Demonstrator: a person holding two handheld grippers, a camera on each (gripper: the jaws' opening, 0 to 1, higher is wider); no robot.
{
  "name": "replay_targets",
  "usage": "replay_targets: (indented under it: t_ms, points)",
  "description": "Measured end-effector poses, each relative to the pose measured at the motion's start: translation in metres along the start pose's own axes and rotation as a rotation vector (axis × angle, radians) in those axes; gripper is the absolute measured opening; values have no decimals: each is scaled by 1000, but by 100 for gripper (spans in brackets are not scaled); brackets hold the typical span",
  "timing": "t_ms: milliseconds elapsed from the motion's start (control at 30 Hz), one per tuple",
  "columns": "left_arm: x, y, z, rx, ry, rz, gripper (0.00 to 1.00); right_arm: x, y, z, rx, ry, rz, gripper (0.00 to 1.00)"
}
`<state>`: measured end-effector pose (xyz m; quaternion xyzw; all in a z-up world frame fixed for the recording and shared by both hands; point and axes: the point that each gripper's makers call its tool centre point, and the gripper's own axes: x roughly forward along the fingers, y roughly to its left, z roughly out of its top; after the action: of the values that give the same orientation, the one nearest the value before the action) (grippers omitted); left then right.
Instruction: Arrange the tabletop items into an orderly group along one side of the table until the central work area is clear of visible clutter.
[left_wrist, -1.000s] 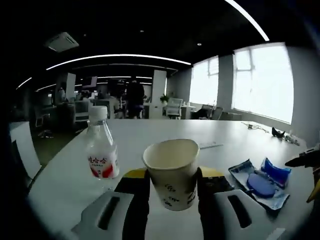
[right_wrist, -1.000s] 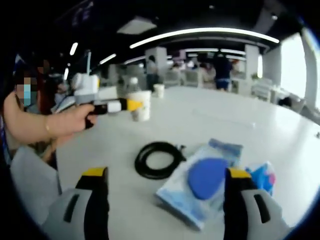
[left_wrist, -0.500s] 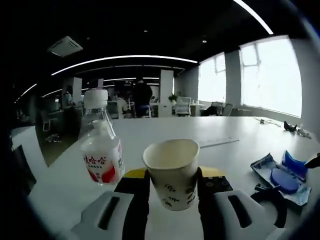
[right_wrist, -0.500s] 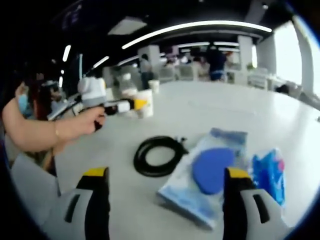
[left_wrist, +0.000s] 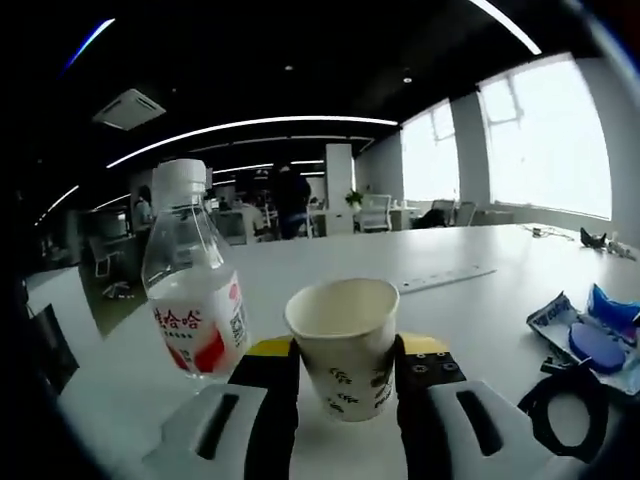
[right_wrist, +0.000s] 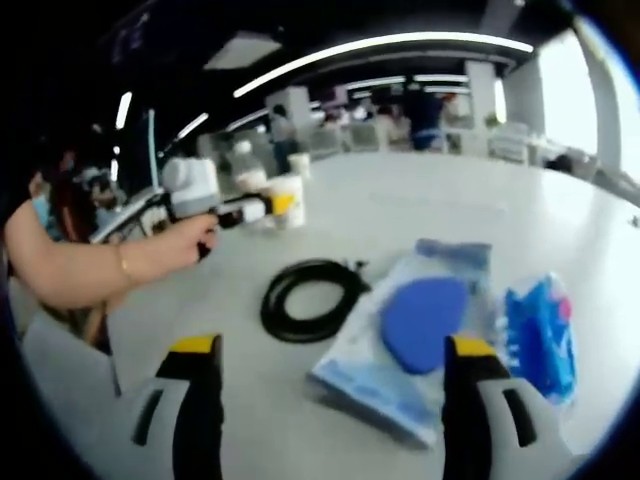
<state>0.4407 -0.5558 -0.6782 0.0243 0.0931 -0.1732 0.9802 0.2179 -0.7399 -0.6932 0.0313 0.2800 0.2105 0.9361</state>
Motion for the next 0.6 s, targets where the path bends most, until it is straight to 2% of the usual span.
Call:
replay_targets:
  t_ms: [233,300,600]
  points:
    - [5,2,-5,3,-1,2,36,0,-2,-2,9,4,-10,89]
    - [6,4,-8,25,4,17,36,1,-3,-3,14,3,-11,89]
    - [8,3,-13,1,9,19,37,3,-3,-4,37,4,-9,89]
